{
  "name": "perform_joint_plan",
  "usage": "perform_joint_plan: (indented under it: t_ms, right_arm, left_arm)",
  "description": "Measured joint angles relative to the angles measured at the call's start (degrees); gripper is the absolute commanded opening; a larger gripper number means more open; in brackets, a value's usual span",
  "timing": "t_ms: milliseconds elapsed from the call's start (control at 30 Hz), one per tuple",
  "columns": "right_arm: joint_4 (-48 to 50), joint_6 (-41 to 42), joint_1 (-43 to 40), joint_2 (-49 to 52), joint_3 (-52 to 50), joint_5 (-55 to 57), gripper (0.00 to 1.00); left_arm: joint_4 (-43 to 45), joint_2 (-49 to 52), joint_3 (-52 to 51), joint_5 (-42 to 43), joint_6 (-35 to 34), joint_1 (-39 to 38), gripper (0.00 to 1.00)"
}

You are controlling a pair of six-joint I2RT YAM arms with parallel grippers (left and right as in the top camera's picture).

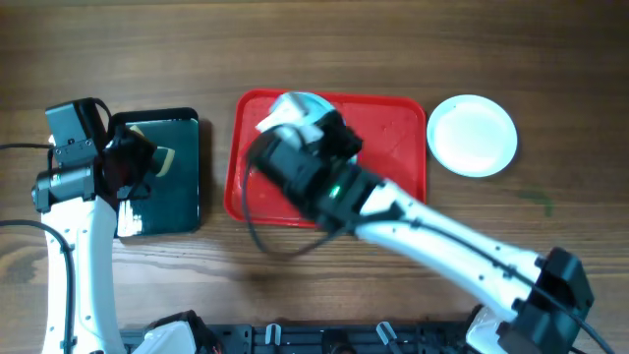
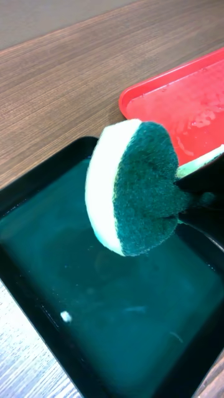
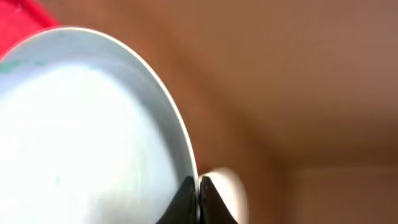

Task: Clean dirty plates on tray and stack at the side

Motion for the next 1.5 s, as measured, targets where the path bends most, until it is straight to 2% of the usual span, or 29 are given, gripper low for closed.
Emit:
perform_joint_plan:
  t_ms: [133, 200, 233, 300, 433, 533, 633, 700, 733, 767, 933, 1133, 1233, 1300, 1400, 1433, 1500]
  right_arm:
    - [-4.2, 15.4, -13.9, -0.3, -0.7, -17.2, 0.04]
    - [-5.1, 18.4, -17.4, -1.4, -0.7, -22.3, 0.04]
    - [-5.5, 20.9, -23.0, -4.0, -0.8, -28.4, 0.04]
    - [-6.8, 22.9, -32.8, -8.2, -0.8, -35.8, 0.04]
    - [-11.7, 24.3, -53.0, -11.3, -1.1, -41.0, 0.04]
    - [-9.0, 24.6, -62.1, -11.4, -6.2, -42.6, 0.04]
    - [-1.6, 24.9, -68.2, -11.1, -15.6, -43.7, 0.05]
    - [3.4, 25.3, -69.1, -11.0, -21.0, -46.0, 0.13]
    - [5.2, 25.6, -69.1, -11.0, -22.6, -47.2, 0.34]
    - [7.1, 25.7, -69.1, -11.0, -23.9, -49.0, 0.49]
    - [10.5, 25.5, -69.1, -11.0, -24.5, -58.9, 0.56]
    - [7.5, 23.5, -66.2, -12.5, -24.5, -71.5, 0.68]
    - [4.6, 23.3, -60.5, -20.2, -24.5, -73.8, 0.73]
    - [2.4, 23.8, -56.3, -25.7, -24.5, -74.0, 0.77]
    - [-0.3, 25.4, -50.8, -32.1, -24.5, -72.2, 0.79]
    - [-0.4, 26.0, -49.2, -33.6, -24.5, -71.5, 0.78]
    - [-0.7, 27.9, -46.1, -36.8, -24.5, -69.9, 0.81]
  left_arm:
    - [-0.2, 0.0, 0.0, 0.0, 0.0, 0.0, 0.04]
    - [-0.3, 0.0, 0.0, 0.0, 0.0, 0.0, 0.04]
    - [-0.3, 0.0, 0.0, 0.0, 0.0, 0.0, 0.04]
    - [-0.4, 0.0, 0.0, 0.0, 0.0, 0.0, 0.04]
    - [-0.4, 0.4, -0.1, 0.0, 0.0, 0.0, 0.04]
    - [-0.3, 0.6, -0.1, 0.0, 0.0, 0.0, 0.04]
    - [-0.2, 0.6, -0.1, 0.0, 0.0, 0.0, 0.04]
    - [0.0, 0.6, -0.1, 0.0, 0.0, 0.0, 0.04]
    - [0.1, 0.6, -0.1, 0.0, 0.0, 0.0, 0.04]
    - [0.2, 0.6, -0.1, 0.0, 0.0, 0.0, 0.04]
    - [0.3, 0.7, -0.1, 0.0, 0.0, 0.0, 0.04]
    - [3.7, 2.1, -0.2, 0.0, 0.0, 0.0, 0.04]
    - [7.9, 8.5, -0.2, 0.0, 0.0, 0.1, 0.05]
    - [9.6, 13.2, -0.3, 0.0, 0.0, 0.7, 0.09]
    - [11.5, 16.6, -0.5, 0.0, -0.2, 3.3, 0.11]
    - [11.7, 17.0, -0.5, 0.0, -0.2, 4.2, 0.13]
    - [11.7, 17.7, -0.5, -0.1, -0.2, 5.6, 0.54]
